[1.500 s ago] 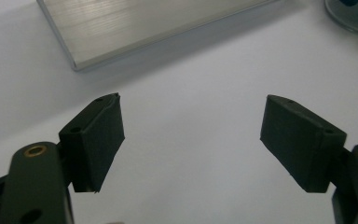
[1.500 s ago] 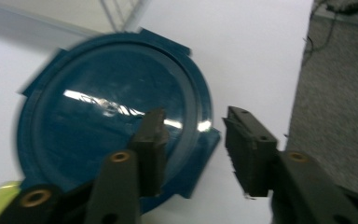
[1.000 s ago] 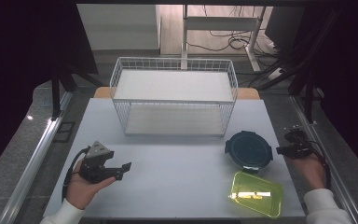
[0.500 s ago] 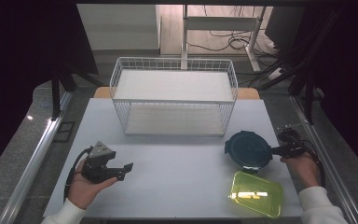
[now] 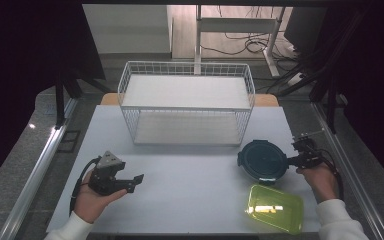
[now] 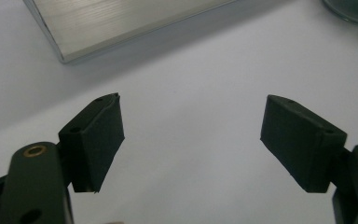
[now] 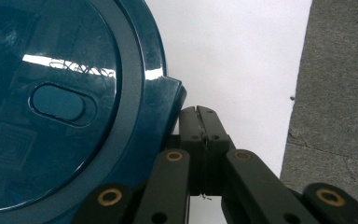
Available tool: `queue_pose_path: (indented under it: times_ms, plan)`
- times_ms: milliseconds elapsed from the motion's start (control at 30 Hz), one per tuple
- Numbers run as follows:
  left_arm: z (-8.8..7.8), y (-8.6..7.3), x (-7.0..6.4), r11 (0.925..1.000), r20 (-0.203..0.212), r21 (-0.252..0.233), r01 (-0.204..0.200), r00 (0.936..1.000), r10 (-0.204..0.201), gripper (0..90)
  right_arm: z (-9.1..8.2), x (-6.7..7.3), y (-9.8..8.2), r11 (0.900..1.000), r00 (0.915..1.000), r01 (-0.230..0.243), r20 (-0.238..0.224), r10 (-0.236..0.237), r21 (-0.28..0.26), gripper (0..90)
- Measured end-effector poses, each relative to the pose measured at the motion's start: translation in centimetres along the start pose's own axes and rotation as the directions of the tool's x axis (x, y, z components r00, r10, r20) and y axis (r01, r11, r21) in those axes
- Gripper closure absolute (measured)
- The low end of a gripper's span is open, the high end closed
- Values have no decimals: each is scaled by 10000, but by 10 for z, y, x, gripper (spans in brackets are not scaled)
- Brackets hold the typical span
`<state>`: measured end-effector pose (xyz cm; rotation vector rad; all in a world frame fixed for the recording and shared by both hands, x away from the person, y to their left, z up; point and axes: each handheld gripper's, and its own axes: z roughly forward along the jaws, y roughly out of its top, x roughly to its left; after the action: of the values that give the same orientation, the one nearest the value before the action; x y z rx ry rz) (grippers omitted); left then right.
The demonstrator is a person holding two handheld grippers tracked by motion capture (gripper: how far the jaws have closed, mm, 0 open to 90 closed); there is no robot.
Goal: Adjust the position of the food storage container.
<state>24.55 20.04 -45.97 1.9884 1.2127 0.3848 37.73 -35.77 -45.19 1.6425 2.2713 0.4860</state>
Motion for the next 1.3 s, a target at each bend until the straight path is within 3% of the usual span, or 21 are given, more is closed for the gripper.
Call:
queue_pose_path:
  times_ms: [433,1300]
  plan:
    - [1,0,3,9999,-70,7,103,9999,-103,207,4,16,8,9999,9999,140,6,-140,6,892]
    - [2,-1,7,9998,-94,47,192,9998,-191,207,8,52,16,9990,9977,429,-534,-424,79,892]
